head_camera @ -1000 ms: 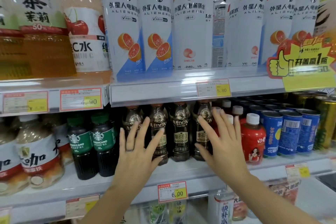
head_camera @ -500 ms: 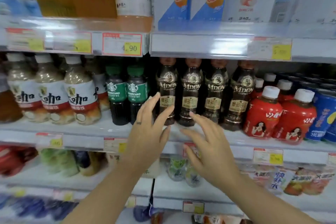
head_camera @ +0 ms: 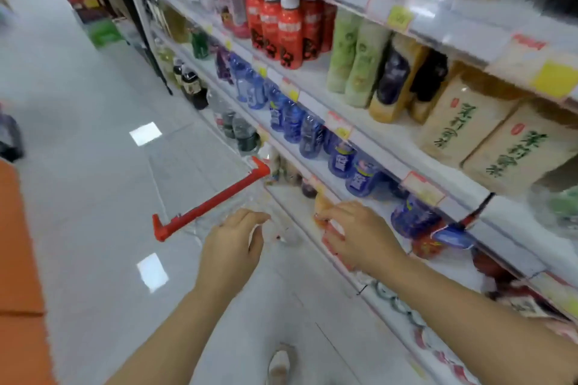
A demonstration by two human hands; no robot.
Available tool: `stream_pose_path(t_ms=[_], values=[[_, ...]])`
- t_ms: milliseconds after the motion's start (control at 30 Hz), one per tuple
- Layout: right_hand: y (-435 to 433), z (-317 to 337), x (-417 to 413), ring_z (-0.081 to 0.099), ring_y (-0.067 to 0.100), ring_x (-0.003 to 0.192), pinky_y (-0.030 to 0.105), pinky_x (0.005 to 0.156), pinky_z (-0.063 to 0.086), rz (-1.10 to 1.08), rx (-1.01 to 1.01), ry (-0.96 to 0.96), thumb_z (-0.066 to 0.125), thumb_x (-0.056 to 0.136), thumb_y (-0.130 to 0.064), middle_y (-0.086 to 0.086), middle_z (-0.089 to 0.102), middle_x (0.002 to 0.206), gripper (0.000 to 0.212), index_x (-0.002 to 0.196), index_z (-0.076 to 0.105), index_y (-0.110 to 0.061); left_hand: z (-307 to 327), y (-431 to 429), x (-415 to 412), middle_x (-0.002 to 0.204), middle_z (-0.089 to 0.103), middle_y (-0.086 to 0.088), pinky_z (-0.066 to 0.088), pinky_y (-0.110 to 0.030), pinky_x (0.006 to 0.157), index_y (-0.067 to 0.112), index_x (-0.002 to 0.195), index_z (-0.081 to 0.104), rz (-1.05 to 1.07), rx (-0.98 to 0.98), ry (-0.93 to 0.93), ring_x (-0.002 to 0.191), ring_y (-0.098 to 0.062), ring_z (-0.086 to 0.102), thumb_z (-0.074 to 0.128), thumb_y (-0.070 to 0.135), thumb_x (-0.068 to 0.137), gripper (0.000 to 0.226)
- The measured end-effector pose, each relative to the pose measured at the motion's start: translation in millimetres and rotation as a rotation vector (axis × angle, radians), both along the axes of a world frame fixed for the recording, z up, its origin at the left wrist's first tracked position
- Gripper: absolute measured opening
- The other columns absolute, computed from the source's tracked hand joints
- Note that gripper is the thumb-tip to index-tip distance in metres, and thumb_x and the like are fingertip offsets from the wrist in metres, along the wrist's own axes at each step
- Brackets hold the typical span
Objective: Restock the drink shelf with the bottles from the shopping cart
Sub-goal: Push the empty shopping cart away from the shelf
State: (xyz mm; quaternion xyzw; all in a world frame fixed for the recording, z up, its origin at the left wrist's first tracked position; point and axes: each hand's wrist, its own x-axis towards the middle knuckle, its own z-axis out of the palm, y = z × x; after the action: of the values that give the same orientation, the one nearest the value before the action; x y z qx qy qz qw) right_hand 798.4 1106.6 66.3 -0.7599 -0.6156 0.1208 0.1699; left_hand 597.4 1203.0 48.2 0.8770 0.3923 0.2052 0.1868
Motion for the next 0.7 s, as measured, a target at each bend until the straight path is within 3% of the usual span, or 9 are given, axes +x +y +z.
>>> stream_pose_path(t_ms=[100,200,333,433,567,700], values=[[39,-31,-23,0.049,0.021,0.116,0.025,0.084,0.037,0.067,-0.146,0.015,0.054,0.09,-0.027,0.0,0.057,0.121,0.035,0.124,0.056,-0.022,-20,19,-40,0.103,0.07,0.002,0.053,-0.034,0.074,0.018,0.101,0.069,0.135,-0.038,0.069,0.09,-0.023,0.067,0.065,0.006,0.081,0.023],[88,-60,-41,0.046,0.024,0.119,0.034,0.096,0.039,0.111,-0.261,-0.003,0.051,0.09,-0.031,0.003,0.053,0.128,0.041,0.13,0.049,-0.022,-44,53,-68,0.11,0.067,-0.003,0.049,-0.037,0.08,0.015,0.108,0.067,0.237,-0.093,0.136,0.098,-0.027,0.064,0.065,0.006,0.081,0.028],[162,-108,-60,0.042,0.027,0.123,0.038,0.099,0.039,0.128,-0.309,0.001,0.054,0.089,-0.032,0.007,0.047,0.135,0.047,0.133,0.043,-0.021,-95,114,-90,0.122,0.06,-0.01,0.042,-0.04,0.094,0.012,0.122,0.058,0.28,-0.184,0.226,0.111,-0.033,0.056,0.063,0.013,0.084,0.038],[220,-151,-71,0.028,0.027,0.135,0.041,0.11,0.028,0.13,-0.248,-0.055,0.053,0.088,-0.044,0.006,0.03,0.148,0.061,0.142,0.032,-0.023,-139,159,-97,0.128,0.055,-0.007,0.031,-0.04,0.103,0.016,0.132,0.051,0.259,-0.202,0.242,0.115,-0.03,0.052,0.058,0.021,0.089,0.043],[274,-206,-85,0.011,0.022,0.143,0.053,0.114,0.001,0.146,-0.3,-0.179,0.04,0.086,-0.064,0.001,0.026,0.151,0.064,0.141,0.032,-0.032,-181,196,-103,0.121,0.058,-0.004,0.045,-0.04,0.088,0.023,0.134,0.045,0.178,-0.292,0.301,0.108,-0.029,0.056,0.045,0.033,0.096,0.04],[280,-221,-90,0.023,0.023,0.135,0.053,0.113,-0.007,0.117,-0.286,-0.205,0.042,0.079,-0.071,-0.001,0.044,0.135,0.06,0.124,0.05,-0.033,-197,199,-108,0.104,0.062,0.002,0.041,-0.036,0.074,0.028,0.122,0.047,0.13,-0.234,0.369,0.095,-0.024,0.059,0.039,0.038,0.096,0.029]])
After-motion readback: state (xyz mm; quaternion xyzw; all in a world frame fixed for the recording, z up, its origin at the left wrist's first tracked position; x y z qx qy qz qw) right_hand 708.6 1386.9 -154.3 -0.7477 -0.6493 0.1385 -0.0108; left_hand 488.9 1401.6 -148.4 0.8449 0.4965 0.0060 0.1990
